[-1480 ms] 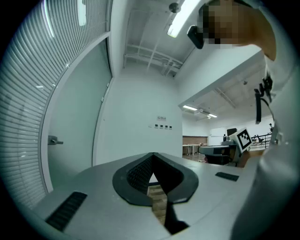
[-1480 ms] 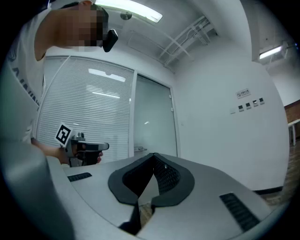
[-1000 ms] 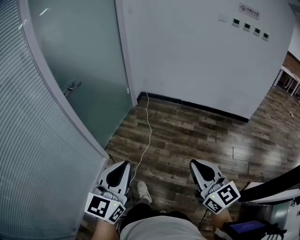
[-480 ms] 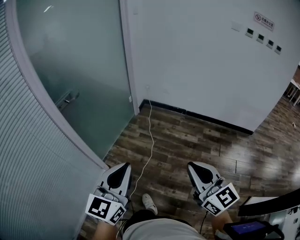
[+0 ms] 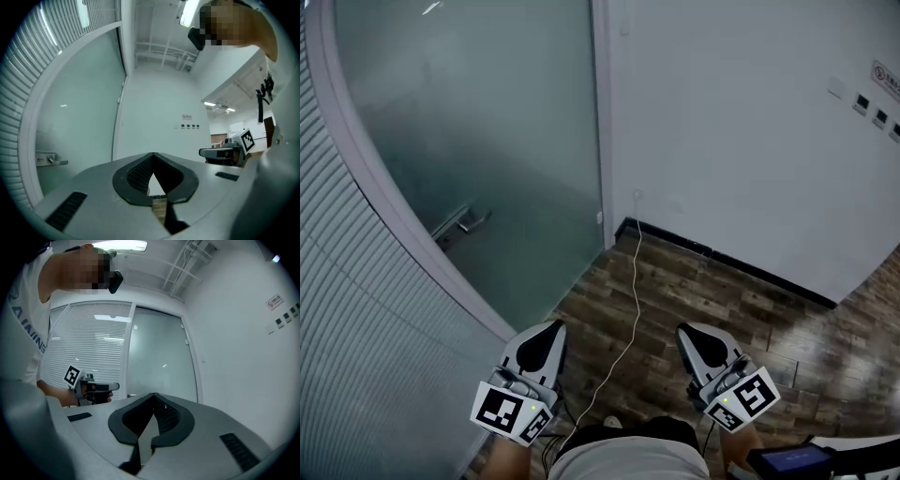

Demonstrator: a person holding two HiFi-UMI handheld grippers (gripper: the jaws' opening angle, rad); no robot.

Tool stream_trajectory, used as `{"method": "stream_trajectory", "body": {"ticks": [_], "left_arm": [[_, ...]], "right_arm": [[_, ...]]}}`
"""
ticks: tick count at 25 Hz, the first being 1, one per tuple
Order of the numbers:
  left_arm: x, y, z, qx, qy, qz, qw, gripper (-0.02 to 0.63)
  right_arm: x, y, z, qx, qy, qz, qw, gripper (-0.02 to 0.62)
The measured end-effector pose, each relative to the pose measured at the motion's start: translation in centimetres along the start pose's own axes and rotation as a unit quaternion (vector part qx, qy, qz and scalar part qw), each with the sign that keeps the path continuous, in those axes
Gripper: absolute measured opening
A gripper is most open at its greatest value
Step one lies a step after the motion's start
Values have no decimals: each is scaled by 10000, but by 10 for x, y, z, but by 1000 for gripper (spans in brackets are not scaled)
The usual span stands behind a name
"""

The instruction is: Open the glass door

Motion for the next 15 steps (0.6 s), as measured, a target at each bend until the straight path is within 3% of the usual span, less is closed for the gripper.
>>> {"method": "stream_trajectory", "body": {"ticks": [8,15], "left_arm": [[-66,-4,-7,-8,844,49,9964,-2],[-129,-31,-8,83,1869,72,9823,-2]], "right_arm": [[20,-9,-109,-135,932,-94,9955,0],[40,-37,-229,-58,1898,-137,9817,0]]}}
Point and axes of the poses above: the fingertips, and each gripper's own axes: z backward along the fingers, x to its right, y out of its top, the point moved 8 cm from there along z, backward along the fingers, and after that the axes turned 1 degree about -z, right-handed, at the moved point
